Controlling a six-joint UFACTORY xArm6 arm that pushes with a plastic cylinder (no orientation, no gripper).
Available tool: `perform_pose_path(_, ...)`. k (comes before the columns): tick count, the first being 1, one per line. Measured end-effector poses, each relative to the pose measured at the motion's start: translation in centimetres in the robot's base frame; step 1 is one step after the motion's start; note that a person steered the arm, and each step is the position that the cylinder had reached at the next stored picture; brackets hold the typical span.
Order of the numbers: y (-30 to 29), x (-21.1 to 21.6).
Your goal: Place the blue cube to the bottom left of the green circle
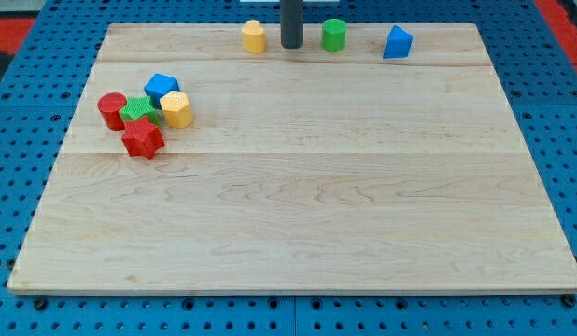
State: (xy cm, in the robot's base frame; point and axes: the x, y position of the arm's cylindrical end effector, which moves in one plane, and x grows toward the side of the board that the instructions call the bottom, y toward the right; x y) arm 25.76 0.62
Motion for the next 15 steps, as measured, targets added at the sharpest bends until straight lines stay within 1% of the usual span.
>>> perform_pose_path(1,-3.8,4.6)
perform_pose_path(2,-10.5,4.8)
perform_pose_path(3,-12.7,2.6)
perform_pose_path(5,-14.0,2.8)
perform_pose_path(6,-14.4,0.9)
perform_pose_path(7,-19.0,1.8)
perform_pose_path(8,-21.5,2.2)
perform_pose_path(9,-23.6,6.9)
perform_pose_path(10,-16.2,8.5)
perform_pose_path(11,-9.4,7.3)
perform_pose_path(12,-8.5,10.6)
perform_pose_path(13,-7.0,8.6)
perform_pose_path(14,-6.9,6.9)
perform_pose_path(15,-9.6,7.0)
